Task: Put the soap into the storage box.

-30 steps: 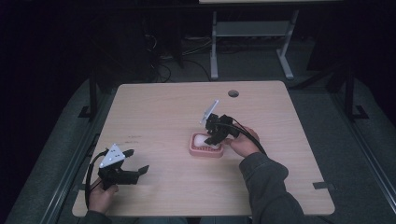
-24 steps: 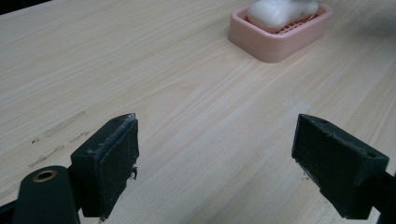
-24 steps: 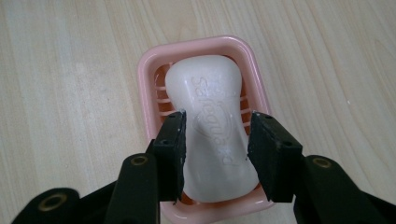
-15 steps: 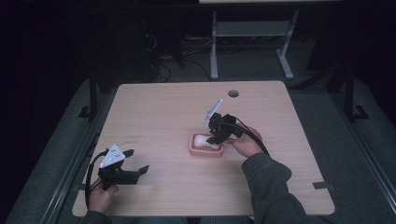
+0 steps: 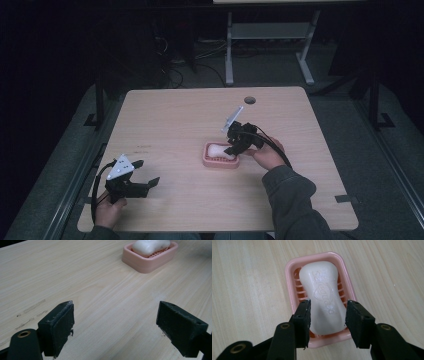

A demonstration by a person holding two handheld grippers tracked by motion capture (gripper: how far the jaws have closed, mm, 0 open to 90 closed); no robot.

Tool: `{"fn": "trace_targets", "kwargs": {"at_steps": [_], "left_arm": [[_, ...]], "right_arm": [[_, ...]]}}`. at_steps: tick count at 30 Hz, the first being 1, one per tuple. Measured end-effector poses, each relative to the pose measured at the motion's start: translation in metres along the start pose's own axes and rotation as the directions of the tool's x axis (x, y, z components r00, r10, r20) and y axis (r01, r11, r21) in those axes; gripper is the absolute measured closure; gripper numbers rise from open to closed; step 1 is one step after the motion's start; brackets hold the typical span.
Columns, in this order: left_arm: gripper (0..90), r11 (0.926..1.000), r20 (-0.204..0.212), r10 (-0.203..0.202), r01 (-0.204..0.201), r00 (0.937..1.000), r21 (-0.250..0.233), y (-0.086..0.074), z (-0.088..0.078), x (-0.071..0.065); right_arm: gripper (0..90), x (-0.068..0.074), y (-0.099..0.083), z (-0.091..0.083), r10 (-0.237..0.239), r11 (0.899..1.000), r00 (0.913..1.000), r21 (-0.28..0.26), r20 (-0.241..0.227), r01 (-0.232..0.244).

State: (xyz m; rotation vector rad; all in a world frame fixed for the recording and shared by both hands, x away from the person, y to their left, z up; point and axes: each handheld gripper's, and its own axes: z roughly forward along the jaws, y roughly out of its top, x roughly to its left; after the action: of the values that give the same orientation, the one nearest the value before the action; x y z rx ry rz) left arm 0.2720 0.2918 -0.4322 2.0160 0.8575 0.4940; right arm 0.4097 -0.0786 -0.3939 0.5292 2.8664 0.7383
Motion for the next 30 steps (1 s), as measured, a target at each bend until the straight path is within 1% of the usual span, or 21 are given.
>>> {"fn": "trace_targets", "kwargs": {"at_steps": [5, 18, 20, 22, 27, 30], "left_arm": [[14.5, 1.0000, 0.000, 0.000, 0.000, 1.0000, 0.001, 0.000, 0.000, 0.000], [14.5, 1.0000, 0.000, 0.000, 0.000, 1.0000, 0.001, 0.000, 0.000, 0.000], [14.5, 1.0000, 0.000, 0.000, 0.000, 1.0000, 0.001, 0.000, 0.000, 0.000], [14.5, 1.0000, 0.000, 0.000, 0.000, 1.0000, 0.002, 0.000, 0.000, 0.000], [14.5, 1.0000, 0.000, 0.000, 0.000, 1.0000, 0.002, 0.000, 0.000, 0.000], [14.5, 1.0000, 0.000, 0.001, -0.001, 1.0000, 0.002, 0.000, 0.000, 0.000]], "right_arm": [[53.0, 0.000, -0.002, -0.005, 0.006, 1.000, 1.0000, -0.011, 0.005, -0.006], [50.2, -0.001, -0.008, -0.011, 0.030, 1.000, 0.9995, -0.005, 0.008, -0.029], [49.8, -0.002, -0.010, -0.012, 0.027, 1.000, 0.9996, -0.005, 0.012, -0.027], [49.3, -0.002, -0.011, -0.014, 0.032, 0.999, 0.9995, -0.007, 0.008, -0.032], [47.9, -0.002, -0.013, -0.017, 0.041, 0.999, 0.9990, -0.006, 0.015, -0.041], [46.7, -0.002, -0.015, -0.018, 0.049, 0.999, 0.9987, -0.004, 0.011, -0.049]]}}
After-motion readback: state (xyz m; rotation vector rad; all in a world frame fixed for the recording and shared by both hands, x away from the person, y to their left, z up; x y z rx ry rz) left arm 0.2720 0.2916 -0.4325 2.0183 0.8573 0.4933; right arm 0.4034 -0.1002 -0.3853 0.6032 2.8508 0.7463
